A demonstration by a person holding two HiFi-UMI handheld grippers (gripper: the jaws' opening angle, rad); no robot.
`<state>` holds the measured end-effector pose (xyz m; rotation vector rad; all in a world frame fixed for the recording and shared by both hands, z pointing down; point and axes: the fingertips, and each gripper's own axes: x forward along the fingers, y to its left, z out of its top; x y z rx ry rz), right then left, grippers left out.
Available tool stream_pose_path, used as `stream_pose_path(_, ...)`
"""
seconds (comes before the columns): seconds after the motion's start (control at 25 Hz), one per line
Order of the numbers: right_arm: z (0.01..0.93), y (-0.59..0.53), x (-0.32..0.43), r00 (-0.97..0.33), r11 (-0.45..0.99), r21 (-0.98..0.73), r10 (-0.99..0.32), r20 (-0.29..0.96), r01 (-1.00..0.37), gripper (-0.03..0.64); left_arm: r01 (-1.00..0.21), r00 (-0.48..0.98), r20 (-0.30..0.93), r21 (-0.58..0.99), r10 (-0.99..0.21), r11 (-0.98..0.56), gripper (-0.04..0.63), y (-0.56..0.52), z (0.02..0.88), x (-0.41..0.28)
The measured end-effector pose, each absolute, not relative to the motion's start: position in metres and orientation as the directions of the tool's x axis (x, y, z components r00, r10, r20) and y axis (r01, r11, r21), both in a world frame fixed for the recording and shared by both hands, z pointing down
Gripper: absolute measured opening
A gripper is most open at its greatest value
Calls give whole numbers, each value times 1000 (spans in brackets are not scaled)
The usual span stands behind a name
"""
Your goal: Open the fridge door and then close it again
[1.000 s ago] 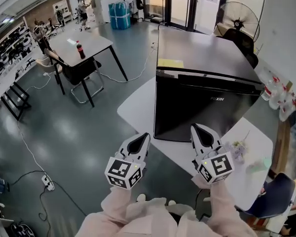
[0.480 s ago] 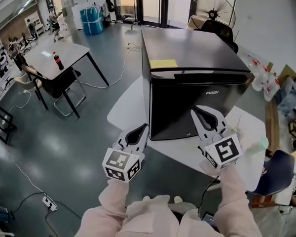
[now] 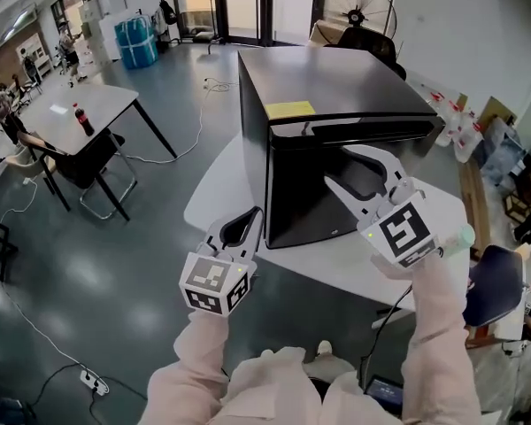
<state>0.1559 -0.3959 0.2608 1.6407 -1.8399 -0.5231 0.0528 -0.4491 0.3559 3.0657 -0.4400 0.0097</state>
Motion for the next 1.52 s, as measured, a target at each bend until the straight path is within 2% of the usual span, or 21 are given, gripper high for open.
stream_pose_path(0.36,258,-430,156,31,250,757,-942,335,-604,192,-308,951,23,56,-308,-950,11,-474,346,51)
stream_pose_path(0.6,266,-441,155,113,317,802,-898,426,-506,166,-309,951,29,44,-308,-950,11,-482,345,48)
stream_pose_path(0.84,271,-443,153,186,347,833,-869,458,-431,150,-309,951,44,34,-307,-950,11,-479,348,44)
stream_pose_path(1.08,271,-442,152,198,372,818,-848,492,-440,135,-299,953,55,26,-297,-954,11,-473,352,38)
stream_pose_path(1.52,270,-436,150,213,359,832,-853,476,-423,127,-290,955,88,63,-284,-955,11,-459,372,37)
